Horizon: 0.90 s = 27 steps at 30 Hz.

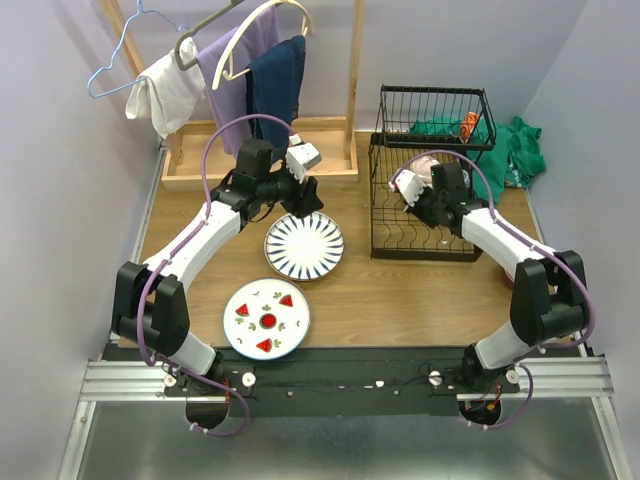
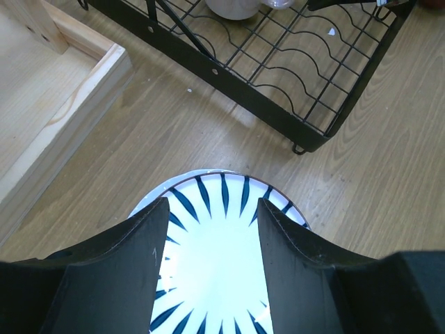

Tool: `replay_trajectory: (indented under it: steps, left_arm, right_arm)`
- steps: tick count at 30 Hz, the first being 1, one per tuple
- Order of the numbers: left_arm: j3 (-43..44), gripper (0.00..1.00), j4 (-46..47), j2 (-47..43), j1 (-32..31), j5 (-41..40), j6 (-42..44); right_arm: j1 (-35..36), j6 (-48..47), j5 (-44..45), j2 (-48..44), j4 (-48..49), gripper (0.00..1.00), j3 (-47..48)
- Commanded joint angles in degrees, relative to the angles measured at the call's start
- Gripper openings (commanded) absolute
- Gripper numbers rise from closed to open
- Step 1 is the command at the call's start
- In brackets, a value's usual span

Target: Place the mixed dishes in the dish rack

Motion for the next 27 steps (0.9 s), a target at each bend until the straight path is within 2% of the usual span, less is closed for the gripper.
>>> replay_trajectory:
  steps: [1,10,19,27]
  left_arm:
    - [-0.60,0.61,2.77,-0.14,0.07,2.11,-1.60]
    - [-1.57,0.61,2.87,-0.58,0.16,2.02,-2.66]
    - [-0.78,0.61,2.08,0.03,0.16,1.49,-3.10]
    - [0.45,0.61,0.84,1.26,0.07,1.14,-3.01]
  right_arm:
    - [-3.62,-3.73,3.05,-0.29,-6.20,0.01,-1.17]
    - [-7.31,-6.11,9.38,4.28,-0.67,0.00,-0.20]
    - [-8.10,-6.11,18.78,12.01,12.60,0.00,2.25]
    - [-8.90,-7.17,20.02,20.35,20.87,0.00,7.53]
